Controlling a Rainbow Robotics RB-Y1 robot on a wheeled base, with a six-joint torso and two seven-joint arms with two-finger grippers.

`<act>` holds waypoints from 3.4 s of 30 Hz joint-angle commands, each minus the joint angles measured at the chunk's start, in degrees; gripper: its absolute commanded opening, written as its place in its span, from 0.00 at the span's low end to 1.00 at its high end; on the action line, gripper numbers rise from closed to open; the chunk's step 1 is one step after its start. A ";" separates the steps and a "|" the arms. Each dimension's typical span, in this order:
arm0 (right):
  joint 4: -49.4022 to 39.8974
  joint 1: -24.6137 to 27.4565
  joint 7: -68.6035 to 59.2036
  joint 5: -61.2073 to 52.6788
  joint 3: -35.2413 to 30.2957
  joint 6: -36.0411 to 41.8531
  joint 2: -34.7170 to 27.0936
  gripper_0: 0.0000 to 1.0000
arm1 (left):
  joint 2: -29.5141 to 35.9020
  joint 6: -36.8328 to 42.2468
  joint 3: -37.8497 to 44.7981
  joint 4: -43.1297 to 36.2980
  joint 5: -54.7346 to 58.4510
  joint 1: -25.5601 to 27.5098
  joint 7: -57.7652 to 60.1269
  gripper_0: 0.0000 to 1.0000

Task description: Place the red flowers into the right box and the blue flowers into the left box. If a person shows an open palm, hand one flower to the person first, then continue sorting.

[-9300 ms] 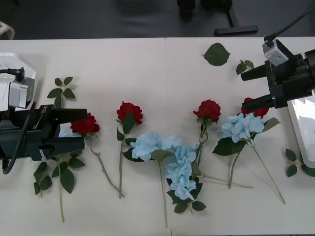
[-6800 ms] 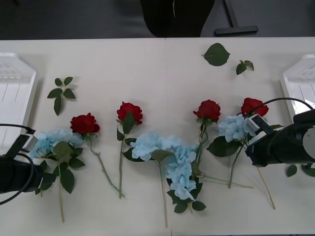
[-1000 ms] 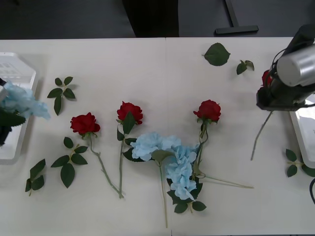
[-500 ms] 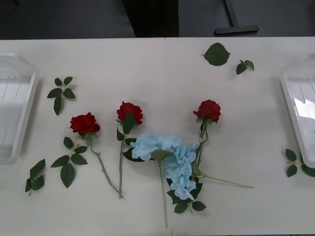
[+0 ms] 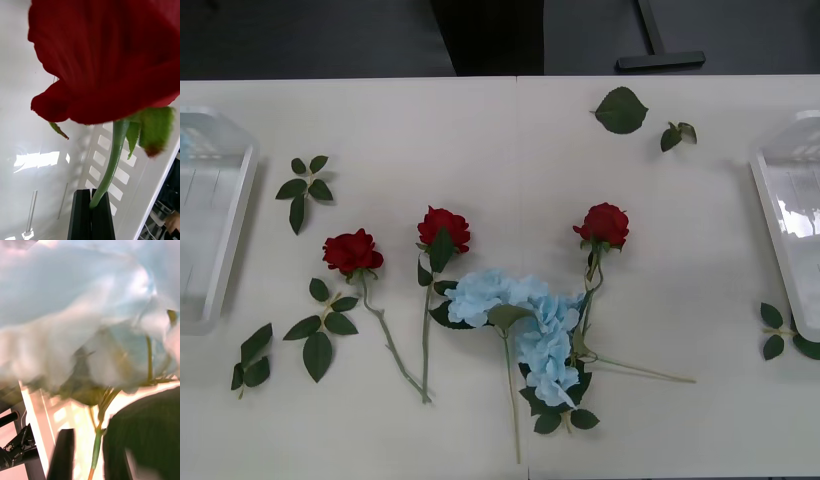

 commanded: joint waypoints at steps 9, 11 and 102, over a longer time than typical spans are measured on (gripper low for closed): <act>1.52 -1.98 0.97 -7.80 -0.20 -1.58 -0.17 0.80 | 3.07 2.72 7.16 -0.65 7.57 2.65 0.13 1.00; 0.47 -1.98 1.06 -10.87 -0.99 -1.14 -0.70 0.84 | 3.07 5.09 10.67 -3.20 11.26 5.02 0.31 1.00; -54.38 19.56 -67.23 14.18 -6.26 25.93 30.68 0.00 | -28.48 12.21 -13.50 -34.58 -16.42 14.87 55.15 0.00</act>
